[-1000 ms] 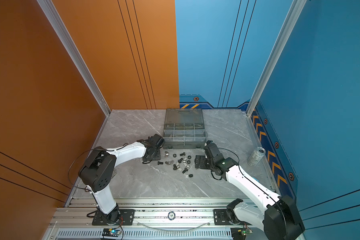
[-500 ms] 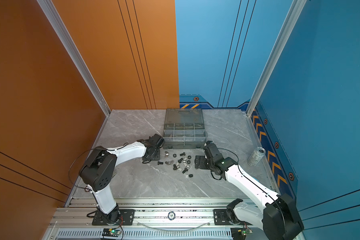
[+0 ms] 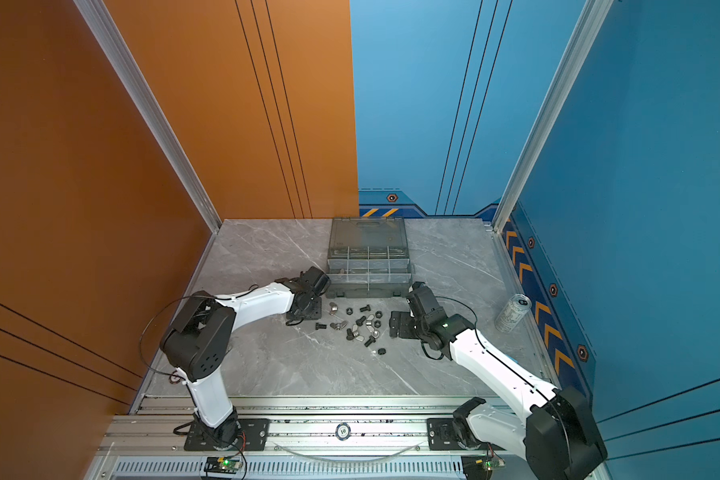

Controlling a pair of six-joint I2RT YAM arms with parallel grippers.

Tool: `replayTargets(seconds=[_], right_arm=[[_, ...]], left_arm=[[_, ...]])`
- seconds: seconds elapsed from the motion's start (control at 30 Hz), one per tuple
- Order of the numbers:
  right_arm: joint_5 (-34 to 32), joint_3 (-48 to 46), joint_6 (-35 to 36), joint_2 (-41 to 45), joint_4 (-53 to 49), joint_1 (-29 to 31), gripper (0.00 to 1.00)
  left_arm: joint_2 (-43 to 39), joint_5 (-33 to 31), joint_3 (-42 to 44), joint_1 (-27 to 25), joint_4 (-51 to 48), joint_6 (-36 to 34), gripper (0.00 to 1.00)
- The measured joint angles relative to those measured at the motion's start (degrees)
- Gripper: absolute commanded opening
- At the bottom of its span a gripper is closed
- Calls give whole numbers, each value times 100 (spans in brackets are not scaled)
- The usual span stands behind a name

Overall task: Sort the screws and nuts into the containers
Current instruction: 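Align and close the left gripper on the silver wing nut, then lift the wing nut with the left gripper into the box compartment and release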

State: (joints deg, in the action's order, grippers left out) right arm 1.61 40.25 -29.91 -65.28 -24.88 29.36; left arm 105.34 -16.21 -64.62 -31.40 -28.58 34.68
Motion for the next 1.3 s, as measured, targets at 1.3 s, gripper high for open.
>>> replayTargets(seconds=[1.3], right_arm=[[-4, 0, 0, 0, 0, 0, 95]], left_arm=[[-144, 387, -586, 0, -153, -177, 0]])
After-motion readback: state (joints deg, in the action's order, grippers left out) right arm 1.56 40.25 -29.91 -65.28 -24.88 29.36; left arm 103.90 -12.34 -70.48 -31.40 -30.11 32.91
